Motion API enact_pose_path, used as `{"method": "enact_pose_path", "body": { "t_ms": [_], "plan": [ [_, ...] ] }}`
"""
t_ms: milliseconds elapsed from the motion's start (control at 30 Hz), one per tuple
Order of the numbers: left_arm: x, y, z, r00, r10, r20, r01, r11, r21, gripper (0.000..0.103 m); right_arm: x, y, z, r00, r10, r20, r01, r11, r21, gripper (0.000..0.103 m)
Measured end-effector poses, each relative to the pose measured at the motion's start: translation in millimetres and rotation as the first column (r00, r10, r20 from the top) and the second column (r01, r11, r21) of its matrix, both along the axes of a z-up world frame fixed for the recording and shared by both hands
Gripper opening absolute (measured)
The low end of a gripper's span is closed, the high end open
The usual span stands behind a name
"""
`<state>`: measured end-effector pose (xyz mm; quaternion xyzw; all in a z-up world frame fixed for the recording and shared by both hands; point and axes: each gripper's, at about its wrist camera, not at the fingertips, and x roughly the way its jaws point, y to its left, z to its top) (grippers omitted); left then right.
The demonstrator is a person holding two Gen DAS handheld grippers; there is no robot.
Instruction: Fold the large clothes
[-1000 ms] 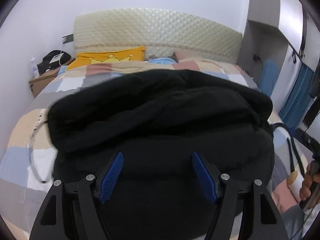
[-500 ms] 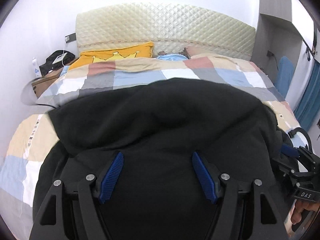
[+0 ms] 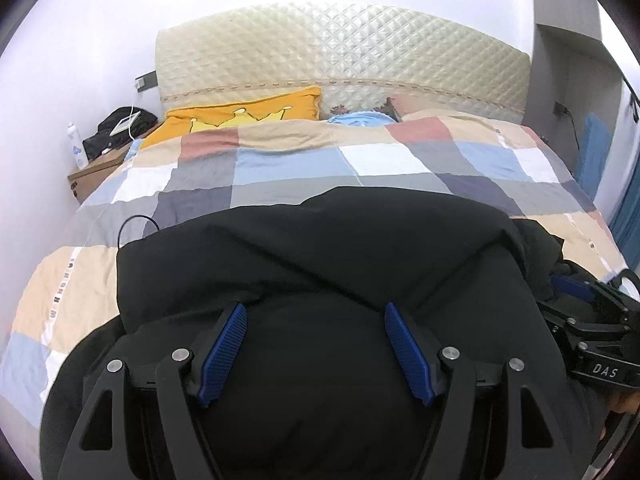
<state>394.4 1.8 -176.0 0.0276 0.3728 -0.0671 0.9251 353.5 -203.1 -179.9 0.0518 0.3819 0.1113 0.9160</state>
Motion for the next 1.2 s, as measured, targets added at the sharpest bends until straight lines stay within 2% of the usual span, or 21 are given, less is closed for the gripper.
{"method": "enact_pose_path", "body": {
  "t_ms": [333,433,533,667,733,833,933,1067,1200],
  "plan": [
    [4,2,-12,1.0,0.006,0.002,-0.006,1.0,-0.003,0.073,3,5,-9,1.0,-0.003,0.01,0.003,1.0,-0.026,0.08],
    [-3,7,-7,1.0,0.003,0.006,-0.003,1.0,-0.012,0.072,-1,6,-3,1.0,-0.005,0.02,0.005,0.999,-0.037,0.08],
    [-5,17,6,0.999,0.015,0.04,-0.015,1.0,0.019,0.072,0,-2,5,1.0,-0.004,0.026,0.005,0.999,-0.038,0.08],
    [-3,42,19,0.996,0.062,0.057,-0.064,0.997,0.033,0.072,3,-31,16,0.995,-0.068,0.071,0.074,0.994,-0.086,0.08],
    [2,53,14,0.995,0.086,0.041,-0.087,0.995,0.043,0.072,11,-53,8,0.993,-0.117,0.033,0.119,0.992,-0.047,0.079],
    [10,69,-3,0.989,0.146,-0.021,-0.144,0.988,0.06,0.072,16,-73,-9,0.986,-0.168,-0.009,0.167,0.983,-0.081,0.075],
    [6,81,-12,0.99,0.139,-0.033,-0.138,0.99,0.018,0.073,19,-87,-26,0.985,-0.16,-0.064,0.158,0.987,-0.031,0.075],
    [-1,85,-18,0.992,0.129,-0.011,-0.129,0.991,0.031,0.076,18,-87,-30,0.988,-0.144,-0.053,0.143,0.989,-0.031,0.075],
    [-3,89,-23,0.991,0.129,-0.016,-0.129,0.992,-0.001,0.076,16,-87,-34,0.989,-0.137,-0.054,0.136,0.99,-0.024,0.075]
  ]
}}
